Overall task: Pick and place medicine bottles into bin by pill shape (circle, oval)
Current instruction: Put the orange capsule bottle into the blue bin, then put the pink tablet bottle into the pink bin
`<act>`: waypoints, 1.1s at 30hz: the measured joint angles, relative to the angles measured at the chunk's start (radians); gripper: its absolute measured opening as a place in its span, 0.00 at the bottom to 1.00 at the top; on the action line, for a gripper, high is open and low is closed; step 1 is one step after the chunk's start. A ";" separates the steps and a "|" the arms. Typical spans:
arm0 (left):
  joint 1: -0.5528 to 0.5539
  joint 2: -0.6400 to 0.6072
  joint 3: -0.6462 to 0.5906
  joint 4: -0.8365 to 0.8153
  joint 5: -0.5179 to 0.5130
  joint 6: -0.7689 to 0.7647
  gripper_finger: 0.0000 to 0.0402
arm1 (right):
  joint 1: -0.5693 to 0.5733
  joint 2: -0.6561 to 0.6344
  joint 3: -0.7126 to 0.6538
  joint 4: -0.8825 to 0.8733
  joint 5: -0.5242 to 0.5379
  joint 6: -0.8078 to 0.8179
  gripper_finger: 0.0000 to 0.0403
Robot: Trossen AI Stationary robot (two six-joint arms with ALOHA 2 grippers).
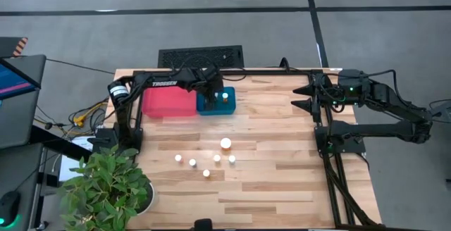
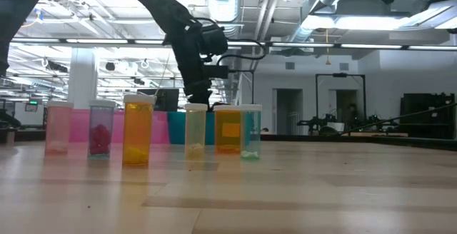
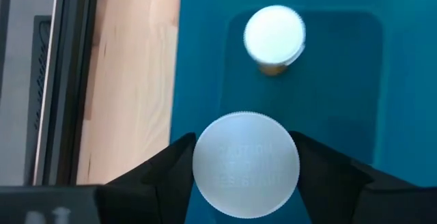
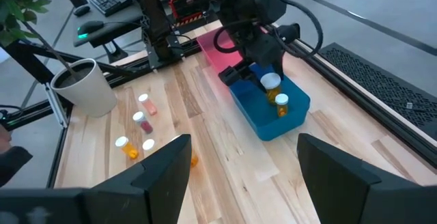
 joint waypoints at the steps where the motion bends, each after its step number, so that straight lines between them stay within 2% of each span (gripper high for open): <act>1: 0.000 0.000 0.000 0.002 0.003 0.004 0.54 | 0.000 0.000 0.000 0.000 0.000 0.000 0.69; 10: -0.001 0.000 0.000 0.010 -0.008 0.018 0.65 | 0.000 0.000 0.000 0.000 0.000 0.003 0.69; 23: -0.011 0.000 0.006 -0.010 -0.045 -0.022 0.71 | 0.000 0.000 0.000 0.000 0.000 0.003 0.69; 33: -0.023 0.000 0.102 -0.120 -0.048 -0.025 0.74 | 0.000 0.000 0.000 0.000 0.000 0.003 0.69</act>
